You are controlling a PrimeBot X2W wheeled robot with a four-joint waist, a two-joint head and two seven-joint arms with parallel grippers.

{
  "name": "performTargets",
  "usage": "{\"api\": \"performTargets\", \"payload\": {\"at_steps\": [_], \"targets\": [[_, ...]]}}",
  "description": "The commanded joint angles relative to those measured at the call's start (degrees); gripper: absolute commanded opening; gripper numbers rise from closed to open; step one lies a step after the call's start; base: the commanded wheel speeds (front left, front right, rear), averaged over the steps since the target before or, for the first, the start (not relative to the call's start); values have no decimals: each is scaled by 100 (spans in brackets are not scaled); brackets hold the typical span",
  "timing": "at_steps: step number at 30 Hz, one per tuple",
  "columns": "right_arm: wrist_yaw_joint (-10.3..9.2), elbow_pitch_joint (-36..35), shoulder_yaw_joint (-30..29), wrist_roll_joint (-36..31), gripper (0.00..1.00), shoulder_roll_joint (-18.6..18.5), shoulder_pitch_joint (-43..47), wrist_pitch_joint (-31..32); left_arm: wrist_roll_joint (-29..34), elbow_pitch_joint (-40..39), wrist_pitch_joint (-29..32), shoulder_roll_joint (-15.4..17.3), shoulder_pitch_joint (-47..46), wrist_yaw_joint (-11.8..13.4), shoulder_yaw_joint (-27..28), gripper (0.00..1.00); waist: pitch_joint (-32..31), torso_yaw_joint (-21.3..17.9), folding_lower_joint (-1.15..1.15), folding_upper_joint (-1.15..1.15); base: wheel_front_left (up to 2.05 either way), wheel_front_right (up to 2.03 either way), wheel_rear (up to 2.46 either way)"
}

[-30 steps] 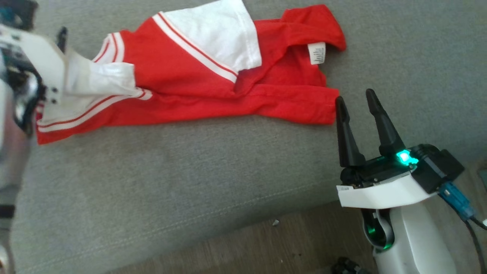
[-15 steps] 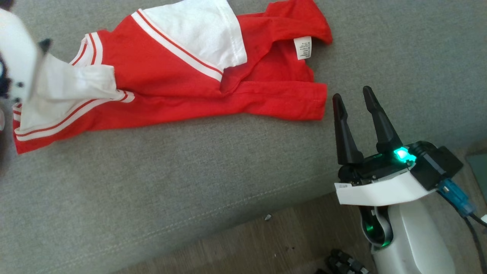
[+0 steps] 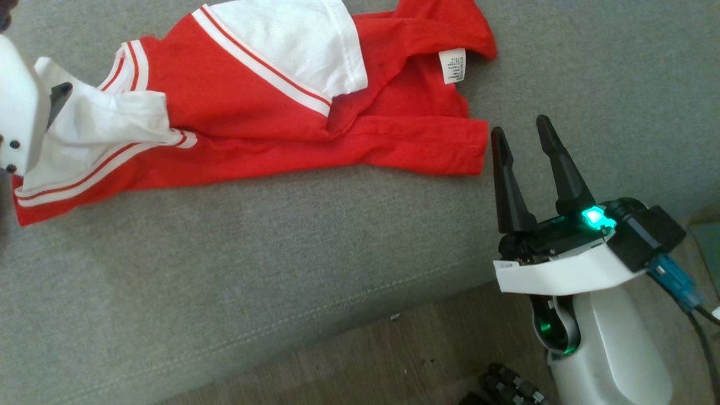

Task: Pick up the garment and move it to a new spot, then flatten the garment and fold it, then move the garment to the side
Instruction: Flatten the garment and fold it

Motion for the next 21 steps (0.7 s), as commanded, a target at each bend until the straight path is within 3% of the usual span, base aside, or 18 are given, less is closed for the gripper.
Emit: {"api": "performTargets", "payload": {"at_steps": [1, 6, 7, 8, 9, 15, 21], "targets": [[36, -192, 146, 91, 100, 1, -51, -29, 15, -188, 26, 346, -187, 46, 313, 100, 25, -28, 0, 0, 0, 0, 0], [36, -203, 145, 101, 100, 1, -53, -29, 12, -147, 31, 349, -185, 103, 318, 100, 59, -63, 0, 0, 0, 0, 0], [36, -205, 142, 101, 100, 1, -56, -29, 24, -128, 21, 353, -183, 113, 314, 80, 66, -69, 0, 0, 0, 0, 0], [36, -207, 141, 102, 100, 1, -59, -29, 56, -115, -10, 365, -187, 116, 306, 28, 72, -74, 0, 0, 0, 0, 0], [36, -207, 139, 101, 100, 1, -61, -29, 69, -99, -43, 364, -188, 118, 300, 0, 73, -78, 0, 0, 0, 0, 0], [36, -81, 133, 21, 100, 1, -12, -29, 260, -125, -778, 283, -220, 121, 327, 0, -7, -6, 0, 0, 0, 0, 0], [36, 876, 112, 420, 100, 1, -91, -29, 342, -221, -1765, 166, -60, 88, 360, 0, -213, 253, 0, 0, 0, 0, 0]]}}
